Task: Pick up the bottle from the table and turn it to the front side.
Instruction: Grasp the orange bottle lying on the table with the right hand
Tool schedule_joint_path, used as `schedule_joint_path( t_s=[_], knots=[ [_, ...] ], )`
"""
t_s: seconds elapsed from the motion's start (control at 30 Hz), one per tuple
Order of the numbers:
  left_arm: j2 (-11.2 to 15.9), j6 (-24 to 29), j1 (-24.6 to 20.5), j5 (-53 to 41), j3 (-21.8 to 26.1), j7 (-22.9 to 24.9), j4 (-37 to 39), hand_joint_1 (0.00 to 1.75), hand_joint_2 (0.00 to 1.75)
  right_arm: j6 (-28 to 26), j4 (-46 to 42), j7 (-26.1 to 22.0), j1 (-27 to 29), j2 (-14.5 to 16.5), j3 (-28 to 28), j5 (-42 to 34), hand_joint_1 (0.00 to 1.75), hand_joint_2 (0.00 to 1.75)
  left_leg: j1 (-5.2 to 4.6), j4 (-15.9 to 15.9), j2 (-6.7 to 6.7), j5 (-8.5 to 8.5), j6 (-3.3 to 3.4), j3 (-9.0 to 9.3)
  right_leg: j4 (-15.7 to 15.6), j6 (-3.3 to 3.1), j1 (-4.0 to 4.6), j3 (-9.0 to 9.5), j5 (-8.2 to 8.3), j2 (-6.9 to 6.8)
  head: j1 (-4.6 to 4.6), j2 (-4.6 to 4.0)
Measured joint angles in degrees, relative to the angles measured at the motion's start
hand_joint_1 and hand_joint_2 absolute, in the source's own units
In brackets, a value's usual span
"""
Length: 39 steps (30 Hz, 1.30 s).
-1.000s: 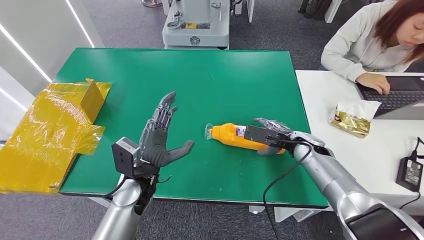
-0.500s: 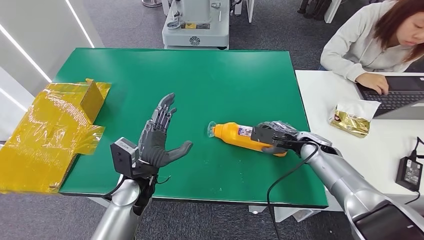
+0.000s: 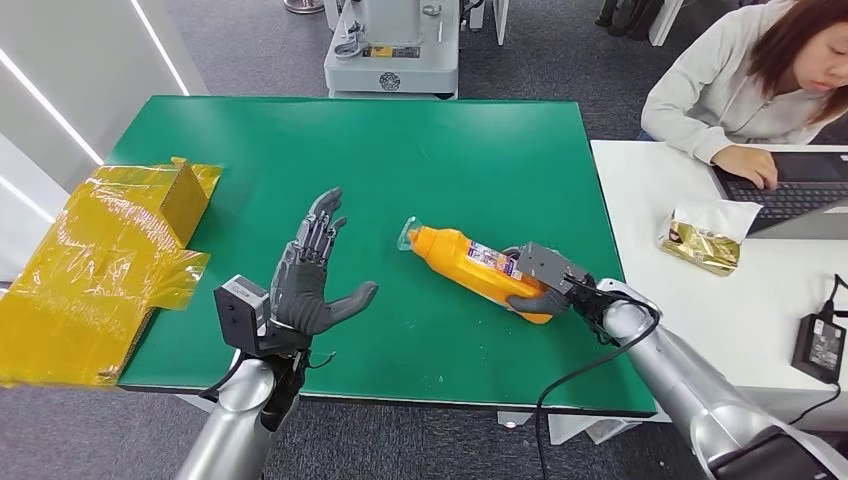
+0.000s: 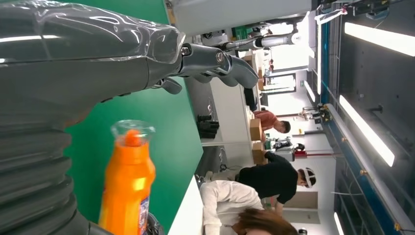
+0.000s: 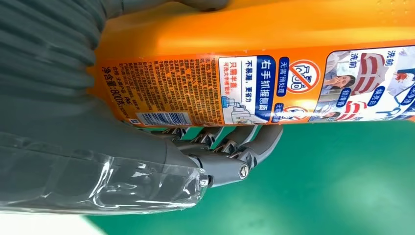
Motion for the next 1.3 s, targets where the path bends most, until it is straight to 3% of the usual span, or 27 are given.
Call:
schedule_joint_path(
  t_s=[0.13,0.37,0.57,0.87,1.3],
  knots=[
    [0.4,1.5,-0.1,2.2,0.0,0.4,0.0,0.0,1.75,-1.4,-4.3,-2.0,3.0,0.0,-1.1,-4.8,1.75,1.75,0.0,0.0,0.0,-0.01,0.0,-0.01,0.0,0.0,0.01,0.0,-0.03,0.0,0.0,0.0],
    [1.0,1.8,-2.1,4.4,-1.2,1.3,0.9,0.0,1.75,-9.1,-14.5,-5.0,10.5,1.7,-2.1,-6.0,1.75,1.75,0.01,0.0,0.01,-0.04,-0.03,-0.01,0.0,0.0,0.02,-0.01,-0.05,0.01,-0.01,0.0],
    [1.0,-3.9,-4.3,12.2,-1.9,6.1,4.6,0.0,1.75,-12.9,-21.7,-4.5,16.3,2.8,-4.4,-3.8,1.75,1.75,0.01,0.0,-0.03,-0.05,-0.05,-0.01,0.0,0.01,0.02,-0.01,-0.06,-0.06,-0.01,0.0],
    [0.4,-7.0,-8.6,17.9,-3.0,8.2,13.9,0.0,1.75,-14.9,-28.2,-5.4,22.6,4.4,-7.6,0.2,1.75,1.75,0.0,0.0,-0.01,-0.06,-0.05,-0.01,0.0,0.01,0.01,-0.02,-0.06,-0.03,-0.01,0.0],
    [0.0,-6.8,-11.6,20.4,-4.9,8.1,22.1,0.0,1.75,-15.4,-33.2,-4.6,26.8,5.1,-10.2,0.4,1.75,1.75,0.0,0.0,0.0,-0.06,-0.05,-0.02,0.0,0.01,0.02,-0.03,-0.06,-0.01,0.01,0.0]
  ],
)
